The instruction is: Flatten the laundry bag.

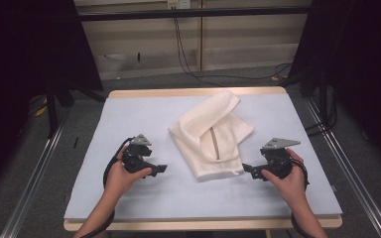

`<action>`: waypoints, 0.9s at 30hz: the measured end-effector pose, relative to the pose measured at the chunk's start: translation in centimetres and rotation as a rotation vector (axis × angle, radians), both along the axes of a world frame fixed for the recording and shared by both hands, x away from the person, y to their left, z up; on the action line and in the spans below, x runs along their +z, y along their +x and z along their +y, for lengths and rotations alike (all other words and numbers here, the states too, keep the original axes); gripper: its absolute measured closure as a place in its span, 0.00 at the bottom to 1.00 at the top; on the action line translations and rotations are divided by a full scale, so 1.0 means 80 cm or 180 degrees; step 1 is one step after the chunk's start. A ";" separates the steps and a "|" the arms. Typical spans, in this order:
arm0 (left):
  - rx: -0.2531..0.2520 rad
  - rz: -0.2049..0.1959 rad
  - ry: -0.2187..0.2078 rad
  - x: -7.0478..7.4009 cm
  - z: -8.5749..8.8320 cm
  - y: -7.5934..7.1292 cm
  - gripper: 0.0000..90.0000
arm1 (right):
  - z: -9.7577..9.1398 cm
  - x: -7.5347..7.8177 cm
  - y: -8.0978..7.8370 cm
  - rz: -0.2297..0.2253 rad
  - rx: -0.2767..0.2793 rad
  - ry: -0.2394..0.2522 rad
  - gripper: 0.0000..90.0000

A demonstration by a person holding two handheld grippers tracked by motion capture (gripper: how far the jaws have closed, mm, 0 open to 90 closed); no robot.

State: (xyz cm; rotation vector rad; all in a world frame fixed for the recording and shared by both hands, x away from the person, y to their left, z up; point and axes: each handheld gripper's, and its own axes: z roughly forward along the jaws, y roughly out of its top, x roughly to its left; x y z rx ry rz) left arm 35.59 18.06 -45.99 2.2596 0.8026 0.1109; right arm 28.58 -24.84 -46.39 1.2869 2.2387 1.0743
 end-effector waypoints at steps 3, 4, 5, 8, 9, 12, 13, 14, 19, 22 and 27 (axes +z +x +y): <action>-0.0046 -0.0006 0.0010 0.004 -0.006 0.001 0.12 | 0.006 -0.001 0.001 0.0013 0.0024 0.0016 0.09; -0.0066 -0.0006 0.0040 0.006 -0.009 0.001 0.12 | 0.008 -0.001 0.001 0.0042 0.0029 0.0002 0.09; -0.0072 -0.0016 0.0016 0.007 -0.013 0.001 0.12 | 0.008 -0.001 0.001 0.0033 0.0062 -0.0020 0.09; -0.0170 -0.0047 0.0075 0.012 -0.024 0.002 0.14 | 0.009 -0.002 0.000 0.0053 0.0065 -0.0016 0.09; -0.0165 -0.0055 0.0045 0.014 -0.029 0.002 0.15 | 0.008 -0.002 0.000 0.0048 0.0066 -0.0020 0.08; -0.0195 -0.0059 0.0049 0.021 -0.043 0.006 0.17 | 0.007 -0.002 -0.001 0.0073 0.0052 -0.0004 0.08; -0.0215 -0.0070 0.0060 0.025 -0.047 0.007 0.17 | 0.006 -0.002 -0.001 0.0055 0.0058 -0.0005 0.09; -0.0223 -0.0075 0.0016 0.030 -0.052 0.007 0.17 | 0.005 -0.001 -0.001 0.0055 0.0069 -0.0001 0.08; -0.0318 -0.0142 -0.0013 0.050 -0.077 0.012 0.18 | 0.003 -0.002 -0.001 0.0061 0.0046 0.0008 0.09; -0.0369 -0.0171 0.0003 0.059 -0.092 0.015 0.20 | 0.005 -0.003 -0.001 0.0050 0.0048 -0.0015 0.09; -0.0437 -0.0240 0.0024 0.068 -0.109 0.021 0.20 | 0.012 -0.001 0.001 0.0037 0.0052 -0.0037 0.26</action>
